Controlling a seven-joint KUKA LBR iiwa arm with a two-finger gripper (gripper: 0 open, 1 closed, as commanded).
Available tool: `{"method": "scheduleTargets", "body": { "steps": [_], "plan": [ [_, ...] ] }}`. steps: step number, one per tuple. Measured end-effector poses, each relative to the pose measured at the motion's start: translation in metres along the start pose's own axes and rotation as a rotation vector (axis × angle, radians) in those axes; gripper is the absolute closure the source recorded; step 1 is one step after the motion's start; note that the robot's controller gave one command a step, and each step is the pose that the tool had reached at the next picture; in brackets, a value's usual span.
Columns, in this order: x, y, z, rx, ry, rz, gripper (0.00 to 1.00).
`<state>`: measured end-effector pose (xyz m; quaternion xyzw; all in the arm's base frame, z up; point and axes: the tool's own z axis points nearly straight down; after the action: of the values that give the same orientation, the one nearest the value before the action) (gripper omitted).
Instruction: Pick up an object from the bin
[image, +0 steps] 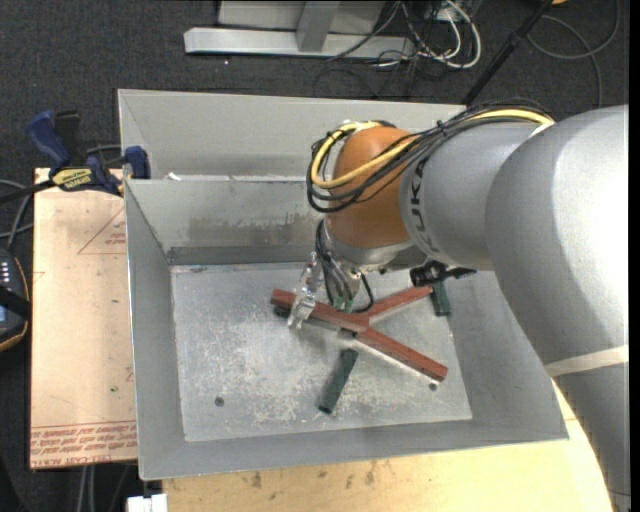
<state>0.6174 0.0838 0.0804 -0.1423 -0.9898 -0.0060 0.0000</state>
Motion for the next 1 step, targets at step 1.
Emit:
{"method": "scheduleTargets", "body": {
  "steps": [1],
  "plan": [
    [-0.0358, -0.0298, -0.0004, -0.006, -0.019, 0.02, 1.0]
  ]
}}
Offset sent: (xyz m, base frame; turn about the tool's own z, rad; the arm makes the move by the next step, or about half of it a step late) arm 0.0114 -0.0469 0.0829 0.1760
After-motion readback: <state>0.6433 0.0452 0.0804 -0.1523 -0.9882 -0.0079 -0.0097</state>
